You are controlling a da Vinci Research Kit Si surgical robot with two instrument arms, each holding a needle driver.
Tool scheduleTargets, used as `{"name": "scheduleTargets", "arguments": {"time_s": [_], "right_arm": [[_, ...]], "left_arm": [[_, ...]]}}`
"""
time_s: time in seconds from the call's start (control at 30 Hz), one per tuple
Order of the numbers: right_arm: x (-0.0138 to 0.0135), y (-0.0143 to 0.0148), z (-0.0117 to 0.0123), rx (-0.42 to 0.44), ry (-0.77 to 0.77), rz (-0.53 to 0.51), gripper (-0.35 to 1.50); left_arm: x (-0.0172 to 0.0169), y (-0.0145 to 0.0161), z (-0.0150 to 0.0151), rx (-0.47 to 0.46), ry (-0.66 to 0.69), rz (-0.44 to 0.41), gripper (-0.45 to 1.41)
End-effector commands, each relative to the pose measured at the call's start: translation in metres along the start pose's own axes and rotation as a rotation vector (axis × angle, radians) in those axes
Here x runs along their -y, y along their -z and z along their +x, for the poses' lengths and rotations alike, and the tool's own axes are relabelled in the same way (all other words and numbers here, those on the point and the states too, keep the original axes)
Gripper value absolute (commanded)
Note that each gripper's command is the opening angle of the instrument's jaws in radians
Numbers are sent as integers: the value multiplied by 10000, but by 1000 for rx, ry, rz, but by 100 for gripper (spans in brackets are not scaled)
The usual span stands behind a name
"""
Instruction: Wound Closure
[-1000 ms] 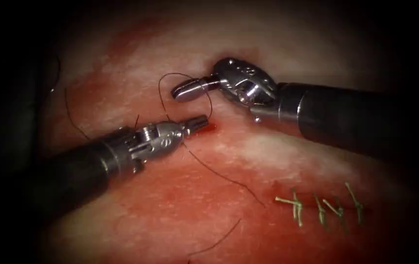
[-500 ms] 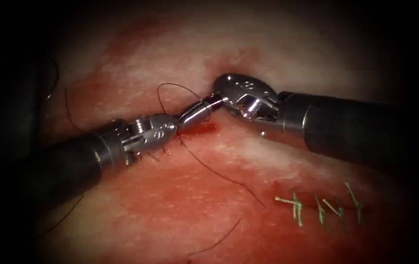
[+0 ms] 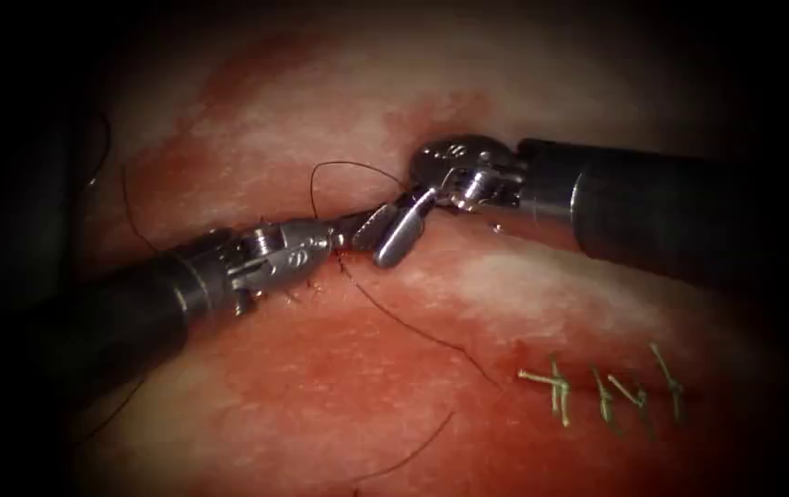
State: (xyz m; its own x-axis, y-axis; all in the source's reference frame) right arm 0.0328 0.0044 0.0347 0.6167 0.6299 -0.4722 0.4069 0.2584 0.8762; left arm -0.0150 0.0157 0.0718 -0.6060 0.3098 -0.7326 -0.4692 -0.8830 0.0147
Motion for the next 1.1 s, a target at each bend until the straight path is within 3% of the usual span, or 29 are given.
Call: {"name": "scheduleTargets", "arguments": {"time_s": [0.03, 0.4, 1.1], "right_arm": [[-6, -9, 3, 40, -14, 5, 61], [-4, -39, -23, 287, -111, -26, 61], [-26, -35, -48, 541, -160, -213, 73]], "left_arm": [[1, -7, 0, 3, -2, 6, -45], [-8, 1, -2, 45, -13, 10, -45], [-34, 21, 20, 74, -37, 15, -45]]}}
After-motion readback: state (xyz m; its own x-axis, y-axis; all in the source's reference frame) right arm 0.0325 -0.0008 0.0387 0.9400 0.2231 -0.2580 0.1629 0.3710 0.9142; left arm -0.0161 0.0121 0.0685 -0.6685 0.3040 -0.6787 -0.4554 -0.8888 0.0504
